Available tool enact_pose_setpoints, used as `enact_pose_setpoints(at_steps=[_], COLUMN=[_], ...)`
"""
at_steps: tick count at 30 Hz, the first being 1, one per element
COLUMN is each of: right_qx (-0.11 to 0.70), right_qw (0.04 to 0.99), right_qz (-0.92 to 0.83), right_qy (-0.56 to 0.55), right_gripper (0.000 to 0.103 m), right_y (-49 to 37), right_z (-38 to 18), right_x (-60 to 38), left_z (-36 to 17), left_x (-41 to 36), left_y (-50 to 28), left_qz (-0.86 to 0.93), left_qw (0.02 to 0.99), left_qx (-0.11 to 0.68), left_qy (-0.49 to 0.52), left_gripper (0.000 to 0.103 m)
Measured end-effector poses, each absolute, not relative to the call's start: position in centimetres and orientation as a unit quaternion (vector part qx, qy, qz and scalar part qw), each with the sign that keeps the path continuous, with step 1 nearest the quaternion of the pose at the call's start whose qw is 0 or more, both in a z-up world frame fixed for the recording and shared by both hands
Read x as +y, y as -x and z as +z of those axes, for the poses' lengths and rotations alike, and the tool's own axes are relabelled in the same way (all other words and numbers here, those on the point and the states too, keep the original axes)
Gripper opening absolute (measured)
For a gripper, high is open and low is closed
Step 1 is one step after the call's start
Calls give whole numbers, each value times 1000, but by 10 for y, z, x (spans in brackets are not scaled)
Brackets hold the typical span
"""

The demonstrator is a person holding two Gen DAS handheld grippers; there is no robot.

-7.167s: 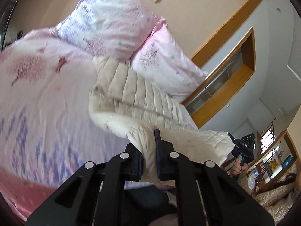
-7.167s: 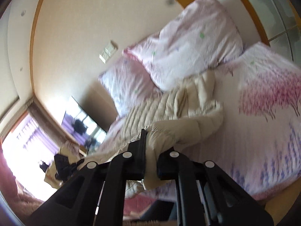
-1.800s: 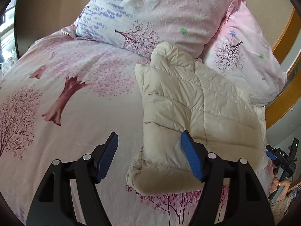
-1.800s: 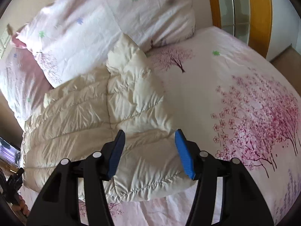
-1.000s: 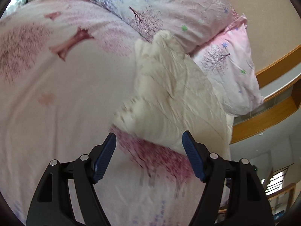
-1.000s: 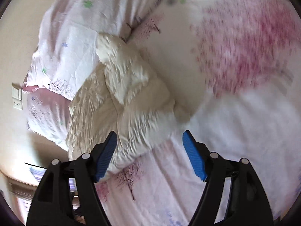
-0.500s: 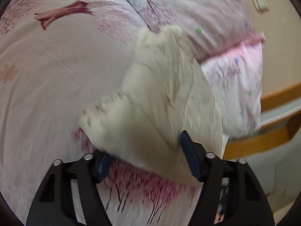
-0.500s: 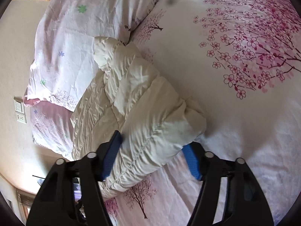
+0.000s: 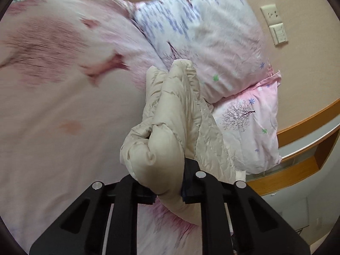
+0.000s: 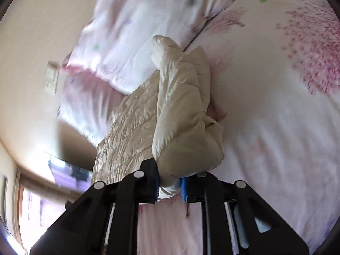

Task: Fold large clothes

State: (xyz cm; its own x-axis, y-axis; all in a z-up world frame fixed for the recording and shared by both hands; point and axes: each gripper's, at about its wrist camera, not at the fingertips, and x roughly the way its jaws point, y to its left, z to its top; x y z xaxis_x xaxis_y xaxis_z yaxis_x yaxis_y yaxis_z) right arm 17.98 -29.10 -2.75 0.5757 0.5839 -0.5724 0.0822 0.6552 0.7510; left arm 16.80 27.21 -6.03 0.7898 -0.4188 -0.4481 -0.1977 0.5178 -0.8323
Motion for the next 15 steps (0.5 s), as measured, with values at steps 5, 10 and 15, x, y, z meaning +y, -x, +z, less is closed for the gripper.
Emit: enact_pose_setpoints(at_steps=[5, 10, 15], right_qx=[463, 472, 423], right_qw=[796, 835, 885], right_qz=[193, 168, 48], right_qy=[-340, -228, -189], right_gripper=[17, 43, 65], right_y=[-143, -118, -111], right_z=[-33, -23, 7], right_x=[-258, -239, -263], left_z=[-72, -84, -81], left_x=[312, 322, 314], left_y=[-115, -94, -90], left_qz=[-41, -32, -23], left_qw=[804, 806, 825], left_qx=[311, 316, 308], left_qy=[505, 499, 473], left_gripper=[15, 26, 61])
